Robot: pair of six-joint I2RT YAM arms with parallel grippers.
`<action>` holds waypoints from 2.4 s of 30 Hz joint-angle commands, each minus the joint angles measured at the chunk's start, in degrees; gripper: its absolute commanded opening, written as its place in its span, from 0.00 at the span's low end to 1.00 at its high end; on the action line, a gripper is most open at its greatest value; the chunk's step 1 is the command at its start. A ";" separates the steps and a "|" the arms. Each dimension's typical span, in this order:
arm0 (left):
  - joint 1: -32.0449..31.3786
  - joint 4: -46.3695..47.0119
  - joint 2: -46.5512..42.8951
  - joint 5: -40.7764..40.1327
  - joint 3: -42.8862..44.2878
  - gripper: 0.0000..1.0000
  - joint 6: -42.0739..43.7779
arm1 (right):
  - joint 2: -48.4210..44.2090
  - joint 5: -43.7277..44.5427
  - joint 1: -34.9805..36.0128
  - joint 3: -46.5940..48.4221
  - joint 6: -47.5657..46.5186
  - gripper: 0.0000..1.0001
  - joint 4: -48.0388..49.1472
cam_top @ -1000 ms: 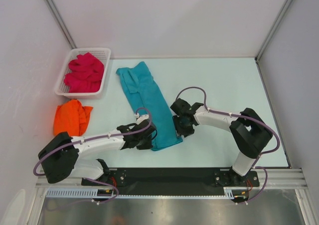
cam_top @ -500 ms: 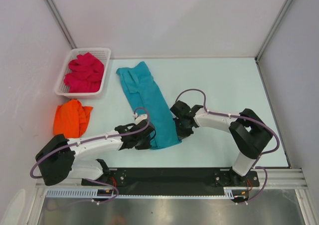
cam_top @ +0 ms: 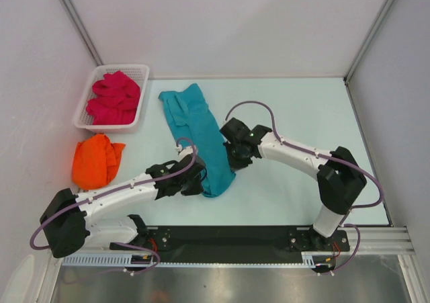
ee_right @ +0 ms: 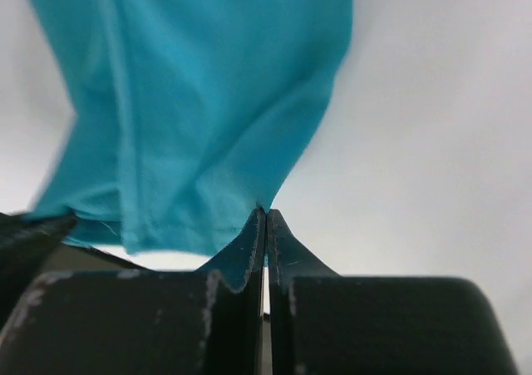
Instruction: Fold and stack the t-shirts
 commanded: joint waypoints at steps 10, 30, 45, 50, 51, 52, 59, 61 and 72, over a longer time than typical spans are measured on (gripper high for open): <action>16.81 -2.99 1.50 -1.25 12.00 0.02 10.54 | 15.59 0.85 -7.05 26.49 -9.96 0.00 -7.51; 30.79 0.17 16.00 1.64 19.05 0.02 17.50 | 38.70 -3.10 -13.03 62.68 -14.62 0.00 -17.88; 37.91 0.87 27.16 2.09 27.22 0.02 20.14 | 47.50 -4.96 -17.60 69.12 -15.85 0.01 -15.77; 38.97 0.96 30.07 2.17 29.77 0.02 20.49 | 47.41 -4.43 -19.00 69.82 -16.47 0.16 -14.19; 38.97 0.96 30.85 2.43 30.29 0.03 20.58 | 47.15 -4.08 -19.09 69.91 -16.73 0.24 -14.10; 39.06 0.96 31.21 2.61 30.56 0.04 20.58 | 46.97 -3.73 -19.09 69.82 -16.90 0.31 -13.84; 39.50 1.57 32.44 4.37 31.62 0.68 21.19 | 43.64 -0.74 -19.09 66.58 -18.40 0.56 -13.49; 39.50 1.66 32.44 4.63 31.44 0.85 21.19 | 42.06 -0.65 -19.09 65.17 -18.23 0.56 -13.05; 39.24 2.01 28.14 5.69 28.91 1.00 21.19 | 32.57 -0.38 -16.55 51.56 -17.00 0.54 -10.33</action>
